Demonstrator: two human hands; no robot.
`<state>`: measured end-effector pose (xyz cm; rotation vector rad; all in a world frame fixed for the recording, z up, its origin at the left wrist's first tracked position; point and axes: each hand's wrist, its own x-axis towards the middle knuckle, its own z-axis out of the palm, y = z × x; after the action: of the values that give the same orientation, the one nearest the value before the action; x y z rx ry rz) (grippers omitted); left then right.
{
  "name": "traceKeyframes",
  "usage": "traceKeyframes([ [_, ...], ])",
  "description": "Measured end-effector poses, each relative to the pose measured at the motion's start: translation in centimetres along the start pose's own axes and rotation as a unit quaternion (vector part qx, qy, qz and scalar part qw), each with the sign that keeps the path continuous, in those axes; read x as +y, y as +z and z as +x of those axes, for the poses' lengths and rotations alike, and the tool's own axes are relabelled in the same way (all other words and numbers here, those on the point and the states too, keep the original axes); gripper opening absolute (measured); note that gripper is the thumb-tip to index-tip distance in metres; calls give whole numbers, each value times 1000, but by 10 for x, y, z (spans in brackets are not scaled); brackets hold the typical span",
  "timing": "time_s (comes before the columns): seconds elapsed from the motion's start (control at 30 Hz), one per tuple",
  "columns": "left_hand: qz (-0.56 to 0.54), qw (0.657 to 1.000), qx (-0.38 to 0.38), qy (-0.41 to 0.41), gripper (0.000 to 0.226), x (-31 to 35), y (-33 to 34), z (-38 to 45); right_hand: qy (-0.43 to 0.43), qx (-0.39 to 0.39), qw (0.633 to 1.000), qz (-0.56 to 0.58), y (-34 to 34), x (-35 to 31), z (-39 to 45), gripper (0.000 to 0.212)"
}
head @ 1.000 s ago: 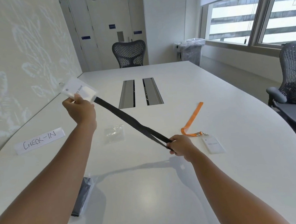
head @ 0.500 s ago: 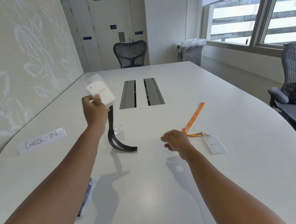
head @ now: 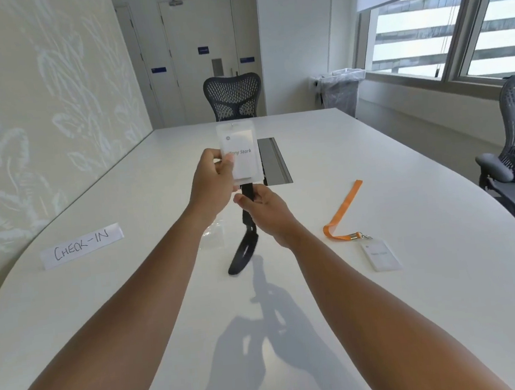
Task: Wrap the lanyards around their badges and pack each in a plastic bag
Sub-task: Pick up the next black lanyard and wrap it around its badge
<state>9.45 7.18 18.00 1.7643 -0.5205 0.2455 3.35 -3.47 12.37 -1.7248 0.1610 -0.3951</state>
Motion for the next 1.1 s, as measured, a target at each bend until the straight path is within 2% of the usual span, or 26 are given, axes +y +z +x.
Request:
traceKeyframes([
  [0.07, -8, 1000, 2, 1, 17, 6, -1, 2, -5, 11, 1000, -7, -1, 1, -1, 14],
  [0.23, -30, 999, 30, 13, 18, 19, -1, 7, -4, 5, 999, 40, -3, 1, -5, 27],
  [0.33, -38, 997, 59, 23, 21, 26, -2, 11, -15, -10, 997, 80, -3, -2, -11, 27],
  [0.4, -39, 996, 79, 33, 17, 29, -3, 16, -18, -46, 994, 95, -5, -5, -15, 30],
  [0.5, -19, 994, 95, 45, 15, 30, -5, 21, -10, -150, 981, 125, -15, -15, -23, 35],
  [0.6, 44, 993, 84, 71, 19, 19, -6, 19, -2, -235, 957, 172, -26, -29, -26, 38],
  [0.67, 89, 989, 56, 106, 18, 6, -7, 12, -21, -255, 946, 199, -31, -39, -25, 39],
  [0.73, 138, 982, 13, 129, 15, -6, -6, 3, -45, -243, 939, 240, -39, -49, -21, 39],
  [0.83, 198, 968, -65, 141, 10, -23, -6, -9, -61, -169, 929, 323, -52, -60, -13, 36],
  [0.93, 210, 959, -132, 134, 7, -39, -9, -19, -50, -85, 928, 360, -62, -57, -8, 32],
  [1.1, 211, 947, -220, 96, 12, -56, -18, -32, -6, -26, 914, 406, -66, -35, -8, 27],
])
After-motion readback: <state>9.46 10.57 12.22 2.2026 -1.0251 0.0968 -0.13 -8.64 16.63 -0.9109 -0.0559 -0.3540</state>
